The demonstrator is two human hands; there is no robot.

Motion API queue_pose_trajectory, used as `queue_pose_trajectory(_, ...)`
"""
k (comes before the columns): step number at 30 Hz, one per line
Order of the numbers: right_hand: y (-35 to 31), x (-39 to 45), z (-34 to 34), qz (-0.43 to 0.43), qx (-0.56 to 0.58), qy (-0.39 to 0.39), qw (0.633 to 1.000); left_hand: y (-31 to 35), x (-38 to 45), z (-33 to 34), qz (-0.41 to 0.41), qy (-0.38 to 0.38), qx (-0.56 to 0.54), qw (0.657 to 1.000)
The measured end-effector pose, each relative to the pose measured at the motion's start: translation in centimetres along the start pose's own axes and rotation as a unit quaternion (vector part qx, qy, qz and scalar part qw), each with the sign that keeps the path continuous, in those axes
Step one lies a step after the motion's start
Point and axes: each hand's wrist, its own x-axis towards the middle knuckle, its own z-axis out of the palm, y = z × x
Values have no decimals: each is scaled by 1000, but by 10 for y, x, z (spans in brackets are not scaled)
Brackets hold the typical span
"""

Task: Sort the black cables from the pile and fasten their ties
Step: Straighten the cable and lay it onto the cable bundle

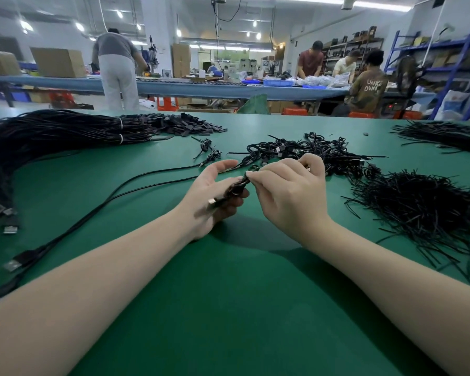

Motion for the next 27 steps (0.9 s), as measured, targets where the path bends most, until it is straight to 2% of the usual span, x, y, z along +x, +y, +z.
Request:
queue_pose_trajectory(8, 2, -5, -1, 104, 36, -34, 993, -4, -1, -2, 18, -49, 30, 998)
queue_pose_trajectory(15, 0, -4, 0, 144, 58, -52, 986, -10, 0, -3, 125, -38, 81, 988)
queue_pose_trajectory(17, 1, -4, 0, 132, 62, -49, 988, -10, -1, -1, 142, -18, 111, 983)
queue_pose_trajectory(21, 1, -2, 0, 80, 60, -35, 994, -12, 5, -1, 107, 44, 164, 980)
queue_pose_trajectory(27, -4, 0, -2, -29, 29, -6, 999, -6, 9, -4, 9, -25, 97, 995)
